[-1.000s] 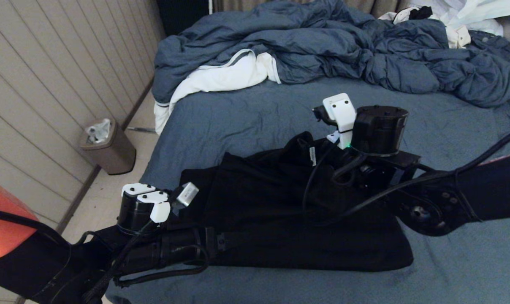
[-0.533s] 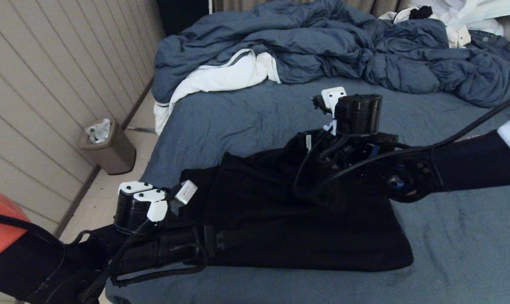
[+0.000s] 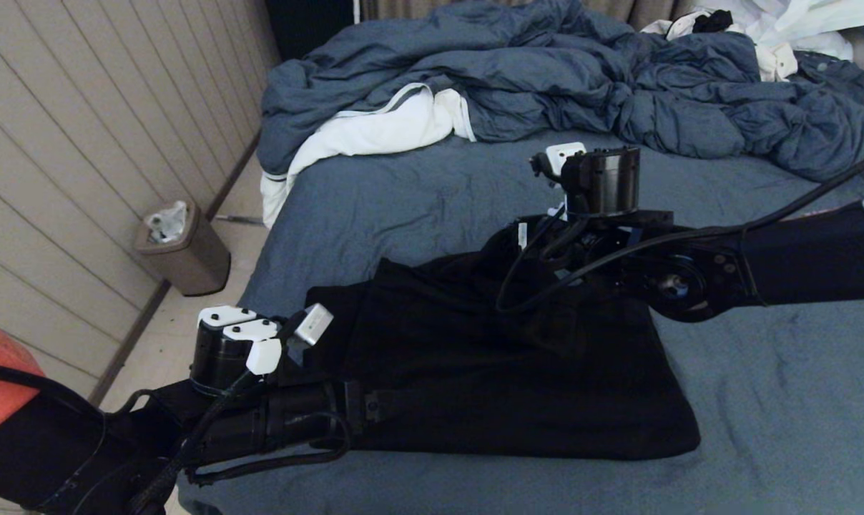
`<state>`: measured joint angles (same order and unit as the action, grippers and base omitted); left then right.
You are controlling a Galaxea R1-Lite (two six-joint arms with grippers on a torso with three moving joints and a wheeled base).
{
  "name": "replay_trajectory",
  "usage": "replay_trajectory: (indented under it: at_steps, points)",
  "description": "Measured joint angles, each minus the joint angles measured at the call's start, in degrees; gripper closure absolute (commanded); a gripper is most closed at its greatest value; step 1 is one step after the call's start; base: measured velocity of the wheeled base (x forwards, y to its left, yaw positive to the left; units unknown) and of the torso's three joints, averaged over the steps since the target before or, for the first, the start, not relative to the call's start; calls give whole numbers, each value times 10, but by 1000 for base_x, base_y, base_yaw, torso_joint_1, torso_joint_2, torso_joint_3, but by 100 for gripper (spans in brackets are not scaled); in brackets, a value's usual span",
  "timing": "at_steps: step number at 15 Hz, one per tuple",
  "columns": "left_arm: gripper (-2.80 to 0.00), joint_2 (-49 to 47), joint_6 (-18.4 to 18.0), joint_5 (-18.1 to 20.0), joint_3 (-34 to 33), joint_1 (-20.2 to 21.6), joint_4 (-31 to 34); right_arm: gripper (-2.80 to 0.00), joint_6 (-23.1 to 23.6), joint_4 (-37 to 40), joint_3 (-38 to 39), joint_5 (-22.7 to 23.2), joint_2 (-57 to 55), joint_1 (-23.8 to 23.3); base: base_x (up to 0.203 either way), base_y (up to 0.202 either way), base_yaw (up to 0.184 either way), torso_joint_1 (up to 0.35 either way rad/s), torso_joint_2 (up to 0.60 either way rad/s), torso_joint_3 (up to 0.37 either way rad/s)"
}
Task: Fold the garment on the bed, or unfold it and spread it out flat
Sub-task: Fold the black sweatshirt
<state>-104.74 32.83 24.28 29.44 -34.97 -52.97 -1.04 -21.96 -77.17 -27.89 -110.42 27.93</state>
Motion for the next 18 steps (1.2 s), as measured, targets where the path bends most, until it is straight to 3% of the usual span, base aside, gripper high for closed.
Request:
replay_trajectory:
  at_steps: [9,12,18]
  points:
    - [-280,-1,0,0,-3,0,-2,0,2,4,-78,-13,-51,-41,0,0,0,0,0,0]
    - [-280,-2,0,0,-3,0,-2,0,-2,3,-86,-13,-76,-35,0,0,0,0,0,0]
    - [-280,-2,-1,0,-3,0,-3,0,-40,-2,-20,-12,-91,17,0,0,0,0,0,0]
